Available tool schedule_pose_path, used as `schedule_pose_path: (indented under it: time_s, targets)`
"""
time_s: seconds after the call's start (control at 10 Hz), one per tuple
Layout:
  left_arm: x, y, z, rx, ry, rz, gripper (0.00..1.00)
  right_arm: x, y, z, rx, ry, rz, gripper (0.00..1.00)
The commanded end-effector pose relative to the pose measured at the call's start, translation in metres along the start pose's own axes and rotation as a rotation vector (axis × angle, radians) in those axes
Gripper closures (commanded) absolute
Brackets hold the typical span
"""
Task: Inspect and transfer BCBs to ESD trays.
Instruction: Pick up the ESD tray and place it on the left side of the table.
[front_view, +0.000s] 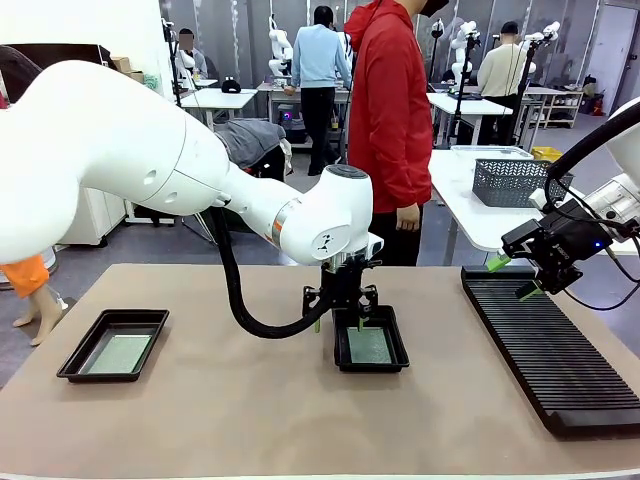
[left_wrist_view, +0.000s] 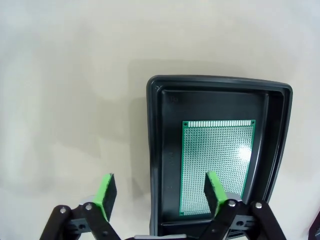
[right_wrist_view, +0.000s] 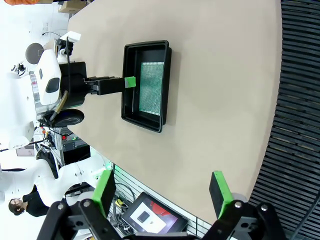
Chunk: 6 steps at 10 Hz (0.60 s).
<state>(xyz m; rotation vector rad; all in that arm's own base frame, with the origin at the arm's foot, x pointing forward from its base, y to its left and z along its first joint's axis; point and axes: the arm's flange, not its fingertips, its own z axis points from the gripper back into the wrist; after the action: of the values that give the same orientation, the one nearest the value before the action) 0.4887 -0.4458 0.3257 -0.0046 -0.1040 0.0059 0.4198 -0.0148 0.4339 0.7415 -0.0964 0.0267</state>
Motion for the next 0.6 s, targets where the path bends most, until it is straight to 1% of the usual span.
schedule_pose_path:
  time_s: [0.0, 0.1, 0.2, 0.3, 0.4, 0.5]
  targets:
    - [0.0027, 0.0067, -0.0006, -0.031, -0.011, -0.01, 0.2, -0.0023, 0.0013, -0.0019, -0.002, -0.01, -0.022, 0.0]
    - [0.0041, 0.0072, -0.0016, -0.038, -0.012, -0.007, 0.23, -0.0023, 0.0013, -0.0019, -0.002, -0.01, -0.022, 0.0]
    - [0.0051, 0.0086, -0.0017, -0.034, -0.008, 0.004, 0.33, -0.0023, 0.0013, -0.0019, -0.002, -0.01, -0.022, 0.0]
    - [0.0057, 0.0087, -0.0031, -0.041, -0.004, 0.004, 0.37, -0.0023, 0.0013, -0.0019, -0.002, -0.01, -0.022, 0.0]
    - [0.0063, 0.0075, -0.0069, -0.041, 0.002, 0.003, 0.47, -0.0023, 0.0013, -0.0019, -0.002, -0.01, -0.022, 0.0]
    - [0.0064, 0.0068, -0.0101, -0.043, 0.008, 0.001, 0.51, -0.0023, 0.0013, -0.0019, -0.002, -0.01, -0.022, 0.0]
